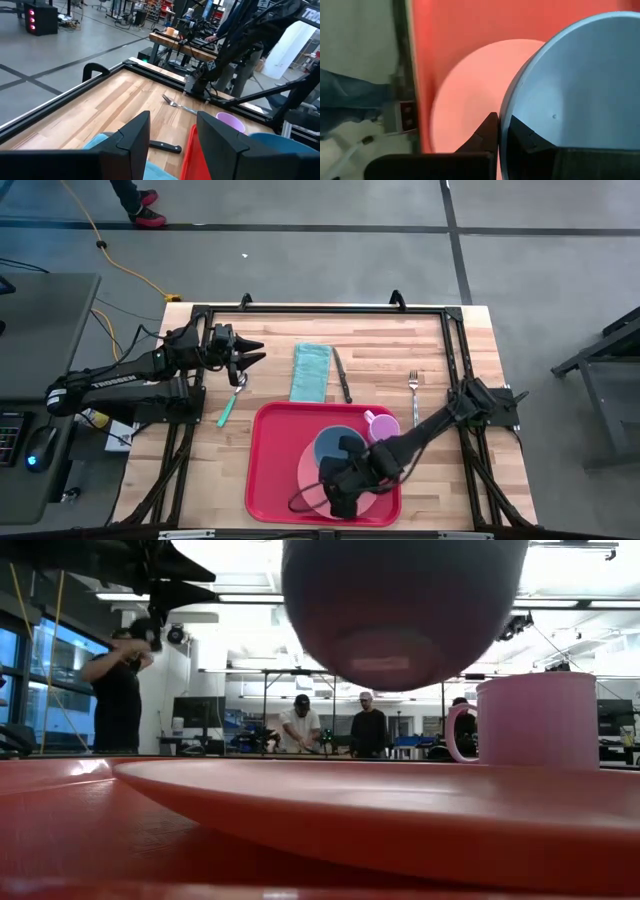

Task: Set up tray
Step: Put the blue bowl on the pink plate

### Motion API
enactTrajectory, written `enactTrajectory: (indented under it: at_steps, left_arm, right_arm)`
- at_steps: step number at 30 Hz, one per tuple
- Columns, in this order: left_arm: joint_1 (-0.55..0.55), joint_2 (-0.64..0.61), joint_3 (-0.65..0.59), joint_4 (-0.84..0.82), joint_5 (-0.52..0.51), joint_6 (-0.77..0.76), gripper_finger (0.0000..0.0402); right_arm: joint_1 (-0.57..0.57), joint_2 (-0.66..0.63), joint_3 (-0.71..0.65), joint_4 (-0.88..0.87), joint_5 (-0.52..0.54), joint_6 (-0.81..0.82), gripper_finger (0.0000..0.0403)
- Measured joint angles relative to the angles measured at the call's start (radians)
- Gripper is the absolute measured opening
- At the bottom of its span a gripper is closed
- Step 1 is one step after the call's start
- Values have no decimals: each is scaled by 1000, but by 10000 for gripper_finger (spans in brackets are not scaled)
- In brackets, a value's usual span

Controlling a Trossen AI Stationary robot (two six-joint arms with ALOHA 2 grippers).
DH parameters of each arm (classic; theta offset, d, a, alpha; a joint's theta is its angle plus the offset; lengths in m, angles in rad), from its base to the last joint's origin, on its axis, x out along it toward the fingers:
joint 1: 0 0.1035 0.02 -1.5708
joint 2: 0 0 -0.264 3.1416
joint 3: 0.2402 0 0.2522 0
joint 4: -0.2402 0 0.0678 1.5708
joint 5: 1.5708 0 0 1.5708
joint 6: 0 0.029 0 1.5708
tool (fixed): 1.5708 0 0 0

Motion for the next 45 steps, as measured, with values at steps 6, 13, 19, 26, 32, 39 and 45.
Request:
enactTrajectory:
  at_steps: [6,13,19,26,32,39,45]
  left_arm:
    - [0,0,0,0,-1,3,195]
    - [0,0,0,0,-18,3,195]
    - [0,0,0,0,-27,3,195]
    - [0,0,0,0,-27,3,195]
    - [0,0,0,0,-28,3,195]
    - [0,0,0,-1,-28,3,195]
    - [0,0,0,-2,-28,3,195]
  right_arm:
    - [64,0,0,-14,65,84,0]
    - [98,48,-1,-11,77,169,0]
    - [94,107,-2,45,60,194,0]
    - [72,116,-2,58,49,196,0]
    - [51,125,-2,78,32,165,0]
    - [40,160,-2,109,-13,155,0]
    - [40,175,-2,111,-28,165,1]
